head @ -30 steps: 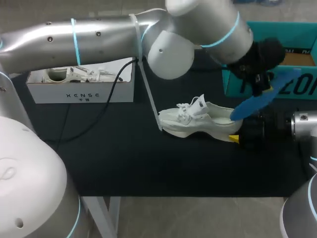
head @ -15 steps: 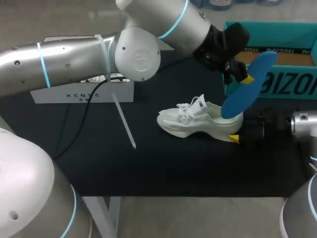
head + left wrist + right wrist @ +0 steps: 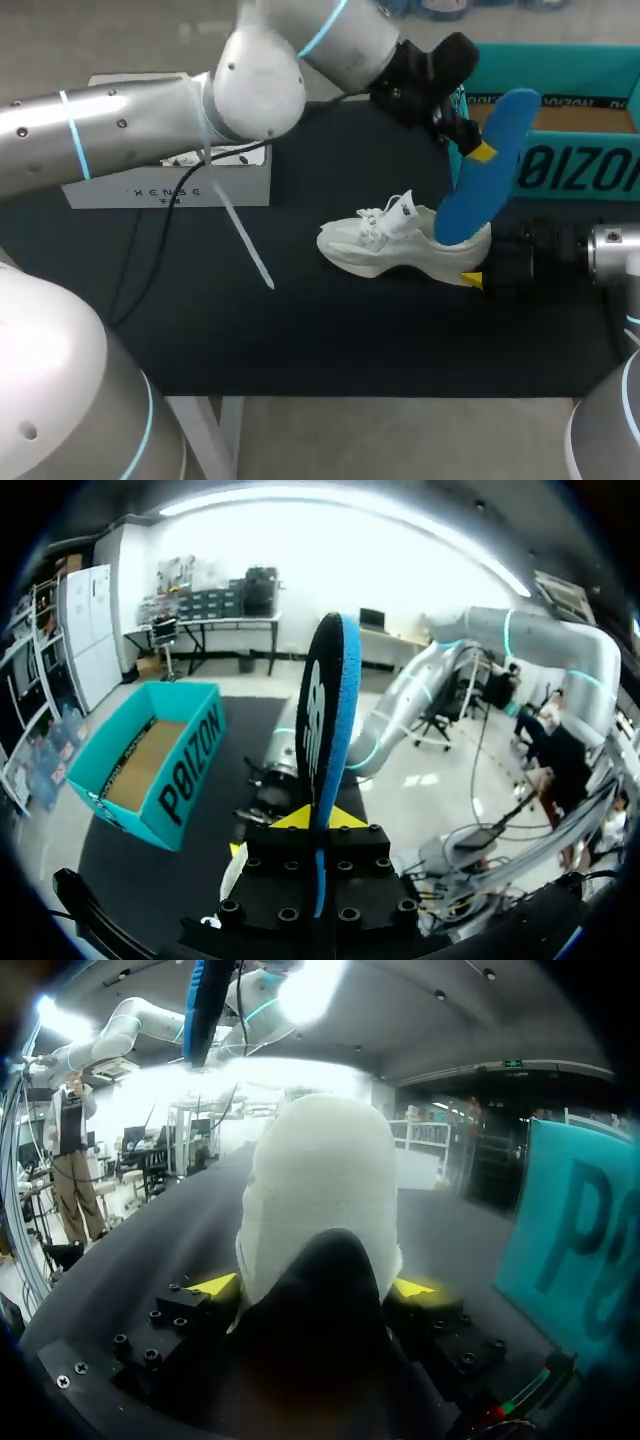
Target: Take the shoe out of the shoebox, open the shoe tongue, remove and reinsert the insole, then place the shoe into the shoebox
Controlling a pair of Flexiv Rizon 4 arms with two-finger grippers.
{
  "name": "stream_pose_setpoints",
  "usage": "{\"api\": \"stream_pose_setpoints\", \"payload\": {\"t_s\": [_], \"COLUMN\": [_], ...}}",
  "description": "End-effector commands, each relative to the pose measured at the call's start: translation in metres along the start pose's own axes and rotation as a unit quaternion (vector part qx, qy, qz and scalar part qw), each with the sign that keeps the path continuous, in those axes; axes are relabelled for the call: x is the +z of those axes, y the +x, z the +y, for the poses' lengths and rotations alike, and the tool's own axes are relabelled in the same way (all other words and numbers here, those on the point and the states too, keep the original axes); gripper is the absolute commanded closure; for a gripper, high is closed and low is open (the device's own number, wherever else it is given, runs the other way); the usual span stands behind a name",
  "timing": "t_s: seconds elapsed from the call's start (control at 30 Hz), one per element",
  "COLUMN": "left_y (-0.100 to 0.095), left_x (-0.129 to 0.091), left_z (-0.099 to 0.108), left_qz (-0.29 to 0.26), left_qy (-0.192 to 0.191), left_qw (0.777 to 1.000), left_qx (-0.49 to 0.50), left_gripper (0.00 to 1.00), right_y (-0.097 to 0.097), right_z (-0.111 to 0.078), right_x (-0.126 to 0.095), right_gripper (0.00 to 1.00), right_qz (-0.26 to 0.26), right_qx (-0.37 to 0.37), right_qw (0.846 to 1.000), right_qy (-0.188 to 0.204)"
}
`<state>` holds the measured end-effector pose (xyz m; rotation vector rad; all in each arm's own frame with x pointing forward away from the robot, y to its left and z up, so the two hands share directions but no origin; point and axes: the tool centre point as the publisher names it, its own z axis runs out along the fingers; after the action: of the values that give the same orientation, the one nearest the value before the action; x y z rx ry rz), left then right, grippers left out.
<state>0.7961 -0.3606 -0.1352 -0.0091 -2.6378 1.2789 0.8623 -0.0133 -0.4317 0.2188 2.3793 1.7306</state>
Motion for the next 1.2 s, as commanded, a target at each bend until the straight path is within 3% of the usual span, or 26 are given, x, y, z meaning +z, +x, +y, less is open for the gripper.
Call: {"api": "stream_pose_setpoints", "payload": {"t_s": [0.03,0.2,0.47,0.63,0.83,0.9,1.03,1.2], "left_y": [-0.007,0.0,0.012,0.03,0.059,0.065,0.074,0.084], "left_x": [-0.042,-0.057,-0.095,-0.116,-0.123,-0.123,-0.125,-0.134], "left_z": [0.02,0.021,0.003,-0.016,-0.039,-0.044,-0.047,-0.055], "left_qz": [0.153,0.174,0.17,0.134,0.117,0.123,0.206,0.21], "left_qy": [0.017,0.029,0.049,0.052,0.051,0.051,0.056,0.073], "left_qw": [0.984,0.977,0.974,0.983,0.989,0.989,0.973,0.969], "left_qx": [-0.088,-0.116,-0.139,-0.112,-0.07,-0.064,-0.087,-0.103], "left_gripper": [1.0,1.0,1.0,1.0,1.0,1.0,1.0,1.0], "right_y": [0.001,0.001,0.001,0.001,0.001,0.001,0.001,0.001], "right_z": [-0.002,-0.002,-0.002,-0.002,-0.002,-0.002,-0.002,-0.002], "right_x": [0.002,0.002,0.002,0.002,0.002,0.002,0.002,0.002], "right_gripper": [1.0,1.0,1.0,1.0,1.0,1.0,1.0,1.0], "right_qz": [-0.001,-0.001,-0.001,-0.001,-0.001,-0.001,-0.001,-0.001], "right_qx": [0.0,0.0,0.0,0.0,0.0,0.0,0.0,0.0], "right_qw": [1.0,1.0,1.0,1.0,1.0,1.0,1.0,1.0], "right_qy": [0.001,0.001,0.001,0.001,0.001,0.001,0.001,0.001]}}
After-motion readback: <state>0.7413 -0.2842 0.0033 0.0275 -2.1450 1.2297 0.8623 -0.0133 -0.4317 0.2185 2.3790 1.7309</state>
